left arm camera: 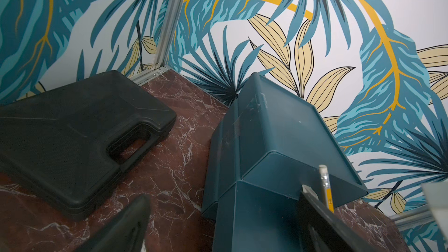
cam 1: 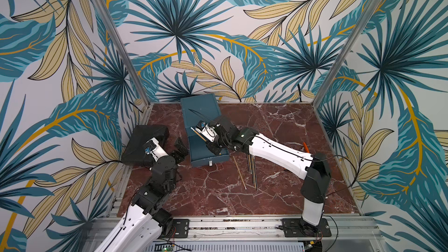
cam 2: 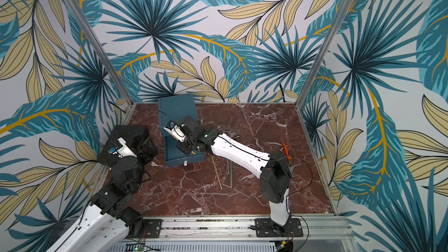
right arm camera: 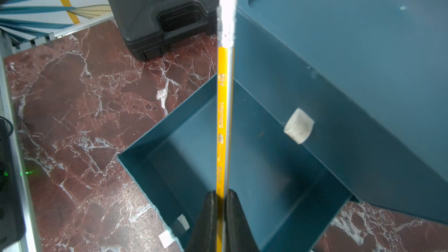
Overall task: Please place the pencils in the drawer according to their color
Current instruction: Place the pencil in the drawer.
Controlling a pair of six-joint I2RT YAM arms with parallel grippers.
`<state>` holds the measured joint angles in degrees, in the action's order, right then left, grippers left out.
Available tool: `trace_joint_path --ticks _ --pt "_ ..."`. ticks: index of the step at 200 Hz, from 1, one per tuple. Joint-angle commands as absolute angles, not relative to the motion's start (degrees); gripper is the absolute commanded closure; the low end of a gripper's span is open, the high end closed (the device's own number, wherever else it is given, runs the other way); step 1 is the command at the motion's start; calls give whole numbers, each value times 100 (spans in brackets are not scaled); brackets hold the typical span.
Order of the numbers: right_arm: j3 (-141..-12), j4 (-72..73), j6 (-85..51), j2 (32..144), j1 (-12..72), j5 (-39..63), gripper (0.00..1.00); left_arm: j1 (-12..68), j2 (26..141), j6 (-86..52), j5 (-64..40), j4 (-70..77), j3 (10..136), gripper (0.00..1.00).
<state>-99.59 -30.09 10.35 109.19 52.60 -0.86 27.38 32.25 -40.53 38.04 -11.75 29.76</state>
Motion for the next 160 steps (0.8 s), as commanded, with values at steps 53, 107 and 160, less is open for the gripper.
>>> trace_joint_path --ticks 53,107,160 --pt "-9895 -3112 1285 11126 5298 -197 96 2712 3155 -4034 3924 -1226 2900 0" --pt "-9808 -3113 1253 11121 5294 -329 79 2714 3155 -4043 3911 -1235 2909 0" --pt "-9809 -3078 1113 10992 5300 -352 71 2708 3155 -4029 3909 -1230 2915 0"
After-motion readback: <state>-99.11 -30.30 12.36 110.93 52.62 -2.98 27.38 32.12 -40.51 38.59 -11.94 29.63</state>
